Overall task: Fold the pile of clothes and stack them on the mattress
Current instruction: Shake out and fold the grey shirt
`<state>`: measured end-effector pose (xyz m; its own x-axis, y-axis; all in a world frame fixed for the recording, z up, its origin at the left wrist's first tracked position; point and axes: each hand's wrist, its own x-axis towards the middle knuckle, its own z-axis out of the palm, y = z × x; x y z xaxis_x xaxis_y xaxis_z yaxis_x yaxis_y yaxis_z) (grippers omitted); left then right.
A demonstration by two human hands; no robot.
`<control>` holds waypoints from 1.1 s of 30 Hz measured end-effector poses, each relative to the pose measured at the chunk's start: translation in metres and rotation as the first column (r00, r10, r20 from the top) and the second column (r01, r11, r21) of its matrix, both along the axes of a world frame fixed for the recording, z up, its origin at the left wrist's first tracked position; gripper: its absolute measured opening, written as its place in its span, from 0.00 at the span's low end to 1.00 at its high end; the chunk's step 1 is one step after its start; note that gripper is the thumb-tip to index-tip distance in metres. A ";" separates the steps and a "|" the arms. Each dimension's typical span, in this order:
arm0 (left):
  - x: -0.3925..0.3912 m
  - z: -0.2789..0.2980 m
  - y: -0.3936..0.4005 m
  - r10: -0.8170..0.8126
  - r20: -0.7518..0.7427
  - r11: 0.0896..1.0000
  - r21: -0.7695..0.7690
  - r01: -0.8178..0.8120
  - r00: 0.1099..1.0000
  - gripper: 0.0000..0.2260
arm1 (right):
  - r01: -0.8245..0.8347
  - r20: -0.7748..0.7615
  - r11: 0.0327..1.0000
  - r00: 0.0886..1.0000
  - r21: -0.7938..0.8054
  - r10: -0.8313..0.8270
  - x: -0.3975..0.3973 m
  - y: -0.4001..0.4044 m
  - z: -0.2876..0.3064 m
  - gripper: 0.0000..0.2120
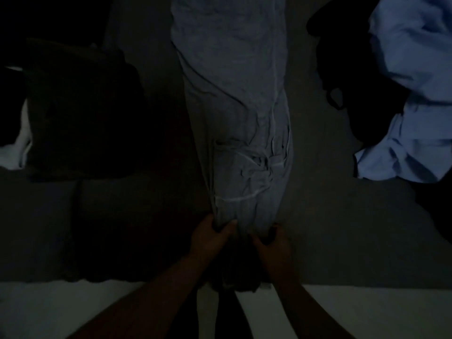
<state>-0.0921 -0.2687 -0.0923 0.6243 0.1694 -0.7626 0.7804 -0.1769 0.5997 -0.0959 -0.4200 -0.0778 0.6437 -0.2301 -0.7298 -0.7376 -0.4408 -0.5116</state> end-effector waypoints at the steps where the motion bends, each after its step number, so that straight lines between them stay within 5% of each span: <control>1: 0.001 0.003 0.004 -0.018 -0.026 0.997 -0.071 0.016 0.999 0.17 | -0.010 -0.032 1.000 0.999 0.024 0.011 -0.008 0.004 0.001 0.21; 4: -0.006 0.006 0.013 -0.047 -0.161 0.958 -0.286 -0.001 0.986 0.15 | -0.013 -0.155 0.994 0.988 0.104 0.029 -0.024 0.009 0.010 0.18; 8: -0.034 0.019 0.021 -0.264 -0.268 0.910 -0.387 0.148 0.927 0.16 | 0.041 -0.382 0.980 0.923 0.196 0.038 -0.036 0.000 0.027 0.16; 11: -0.029 0.030 0.034 -0.277 -0.349 0.889 -0.446 0.101 0.895 0.15 | -0.020 -0.366 0.978 0.926 0.208 0.097 -0.024 -0.010 0.042 0.06; 14: 0.015 0.039 0.046 -0.169 -0.411 0.850 -0.521 -0.078 0.896 0.20 | 0.032 -0.288 0.969 0.957 0.245 0.041 0.013 -0.013 0.055 0.06; 17: 0.084 0.059 0.050 -0.093 -0.379 0.828 -0.543 -0.140 0.921 0.12 | 0.248 -0.302 0.874 0.945 0.418 -0.124 0.082 -0.005 0.072 0.06; 19: 0.130 0.075 0.048 0.073 -0.346 0.755 -0.594 -0.278 0.935 0.20 | 0.347 -0.301 0.791 0.929 0.504 -0.216 0.143 0.001 0.077 0.09; 23: 0.185 0.081 0.050 0.450 -0.213 0.583 -0.666 -0.465 0.867 0.12 | 0.401 -0.246 0.642 0.915 0.654 -0.320 0.245 0.015 0.078 0.11; 24: 0.188 0.073 0.051 0.498 -0.176 0.625 -0.606 -0.493 0.849 0.11 | 0.365 -0.194 0.667 0.928 0.650 -0.318 0.255 0.016 0.071 0.10; 26: 0.181 0.044 0.051 0.462 0.012 0.852 -0.286 -0.439 0.887 0.07 | 0.223 0.020 0.823 0.962 0.522 -0.273 0.254 0.013 0.051 0.10; 28: 0.161 0.017 0.050 0.259 0.162 0.949 0.142 -0.282 0.952 0.08 | -0.076 0.340 0.989 0.940 0.128 0.029 0.231 0.002 0.024 0.09; 29: 0.152 0.007 0.048 0.180 0.157 0.942 0.255 -0.216 0.971 0.14 | -0.221 0.421 0.973 0.879 -0.060 0.226 0.214 -0.004 0.012 0.11; 31: 0.140 -0.001 0.040 0.164 0.095 0.942 0.281 -0.184 0.982 0.24 | -0.329 0.451 0.900 0.782 -0.286 0.429 0.182 -0.016 -0.010 0.21; 33: 0.138 -0.007 0.032 0.148 0.082 0.944 0.284 -0.165 0.986 0.25 | -0.241 0.410 0.937 0.850 -0.254 0.330 0.159 -0.022 -0.020 0.26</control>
